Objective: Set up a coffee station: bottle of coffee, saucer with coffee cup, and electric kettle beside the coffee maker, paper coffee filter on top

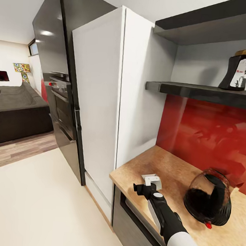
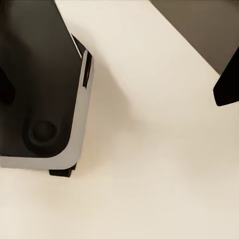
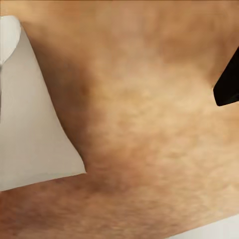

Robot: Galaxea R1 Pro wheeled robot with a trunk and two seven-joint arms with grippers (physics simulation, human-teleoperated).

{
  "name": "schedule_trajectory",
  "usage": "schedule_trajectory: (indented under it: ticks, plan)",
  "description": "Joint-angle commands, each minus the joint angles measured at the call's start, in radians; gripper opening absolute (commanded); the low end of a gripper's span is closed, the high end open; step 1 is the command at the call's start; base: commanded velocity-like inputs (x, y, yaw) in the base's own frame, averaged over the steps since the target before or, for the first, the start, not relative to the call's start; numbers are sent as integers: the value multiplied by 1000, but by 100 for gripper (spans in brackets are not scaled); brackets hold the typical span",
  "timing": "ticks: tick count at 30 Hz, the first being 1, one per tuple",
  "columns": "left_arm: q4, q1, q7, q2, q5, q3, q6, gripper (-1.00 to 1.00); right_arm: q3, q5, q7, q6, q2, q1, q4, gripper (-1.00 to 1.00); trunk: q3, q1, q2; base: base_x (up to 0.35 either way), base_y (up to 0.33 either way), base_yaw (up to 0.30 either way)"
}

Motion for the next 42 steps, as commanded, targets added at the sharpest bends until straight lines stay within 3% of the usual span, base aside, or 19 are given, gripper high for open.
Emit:
schedule_trajectory:
  ticks: [1,42]
  plan:
    - [1,0,1,0,3,5,-3,100,1,3,-1,6,0,-1,-1,100,-2,1,-2,20,57,0]
    - [2,0,0,0,3,5,-1,100,0,3,-1,-9,-17,-1,21,100,-2,1,-2,39,-5,0]
